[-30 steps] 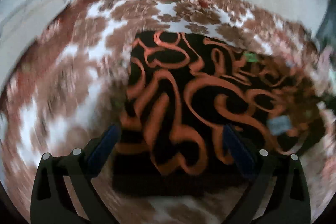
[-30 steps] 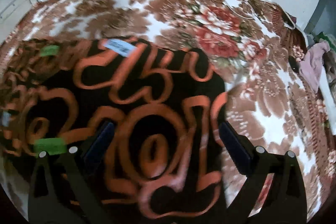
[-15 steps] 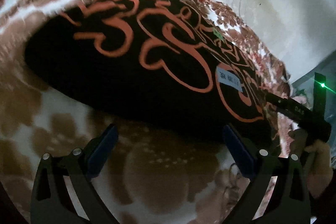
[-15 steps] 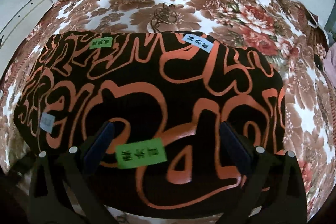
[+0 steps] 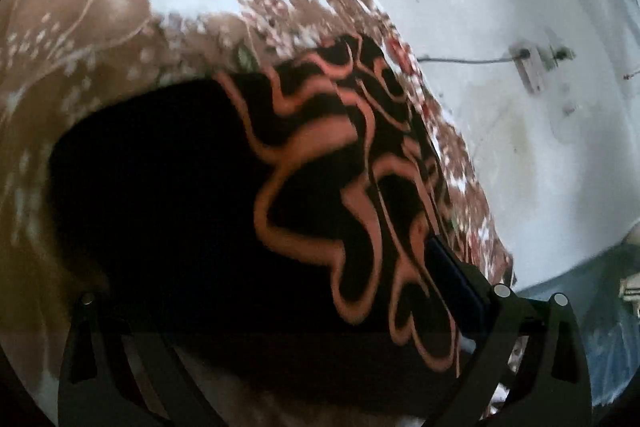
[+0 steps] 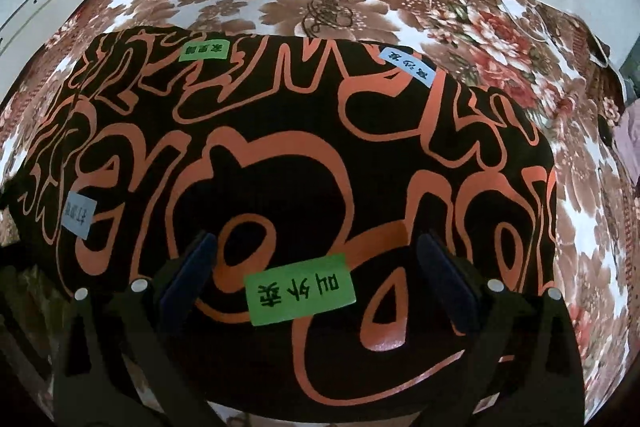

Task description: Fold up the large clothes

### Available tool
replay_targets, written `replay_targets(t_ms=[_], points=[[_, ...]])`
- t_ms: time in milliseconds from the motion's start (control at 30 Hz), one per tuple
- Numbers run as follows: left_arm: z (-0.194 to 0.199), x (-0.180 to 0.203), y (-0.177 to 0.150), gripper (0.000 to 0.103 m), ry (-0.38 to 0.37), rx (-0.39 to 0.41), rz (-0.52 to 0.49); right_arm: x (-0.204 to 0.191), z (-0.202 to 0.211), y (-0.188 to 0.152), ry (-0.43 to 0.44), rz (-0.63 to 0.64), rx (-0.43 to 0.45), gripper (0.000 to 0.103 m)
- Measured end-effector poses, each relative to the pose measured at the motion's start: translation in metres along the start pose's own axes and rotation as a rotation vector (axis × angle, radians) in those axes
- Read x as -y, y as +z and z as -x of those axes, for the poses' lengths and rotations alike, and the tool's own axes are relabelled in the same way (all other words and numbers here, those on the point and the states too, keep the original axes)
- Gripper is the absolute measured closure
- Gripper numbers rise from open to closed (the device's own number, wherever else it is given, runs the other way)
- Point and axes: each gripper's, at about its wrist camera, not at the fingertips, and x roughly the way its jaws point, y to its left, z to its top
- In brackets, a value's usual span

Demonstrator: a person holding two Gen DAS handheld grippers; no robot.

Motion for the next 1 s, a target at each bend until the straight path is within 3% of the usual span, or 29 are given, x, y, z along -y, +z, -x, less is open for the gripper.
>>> replay_targets(t_ms=[100, 300, 467, 533, 600, 667, 700, 767, 833, 933, 1000], points=[[-0.009, 0.013, 0.003, 0.006, 0.009, 0.008, -0.033, 0.001, 0.001, -0.001, -0.006, -0.02, -0.004, 0.005], [0.017, 0.044, -0.001, 0.006, -0.081, 0.038, -0.128, -0.007, 0.005, 0.002, -0.011, -0.03, -0.006, 0.005], [-0.014, 0.019, -0.009, 0.006, -0.001, -0.018, -0.134, -0.019, 0.002, 0.008, -0.028, 0.0, -0.005, 0.005], [-0.019, 0.028, -0.013, 0.006, 0.053, -0.021, -0.178, -0.02, 0.001, 0.01, -0.031, -0.018, -0.006, 0.005], [-0.019, 0.034, -0.016, 0.007, 0.056, -0.019, -0.181, -0.023, -0.002, 0.01, -0.051, -0.018, -0.003, 0.005], [-0.018, 0.038, -0.015, 0.026, 0.058, -0.016, -0.165, -0.025, -0.006, 0.008, -0.062, -0.026, -0.006, 0.005], [-0.017, 0.04, -0.014, 0.03, 0.054, -0.002, -0.159, -0.026, -0.008, 0.008, -0.066, -0.034, -0.009, 0.005], [-0.019, 0.043, -0.011, 0.056, 0.062, 0.021, -0.173, -0.028, -0.011, 0.007, -0.081, -0.038, -0.009, 0.005], [-0.02, 0.043, -0.009, 0.073, 0.056, 0.018, -0.166, -0.03, -0.012, 0.009, -0.096, -0.029, -0.007, 0.005], [-0.024, 0.047, -0.006, 0.078, 0.012, 0.002, -0.176, -0.032, -0.013, 0.013, -0.106, -0.034, -0.008, 0.005], [-0.039, 0.033, -0.007, 0.082, -0.006, -0.049, -0.135, -0.033, -0.016, 0.014, -0.112, -0.042, -0.01, 0.005]])
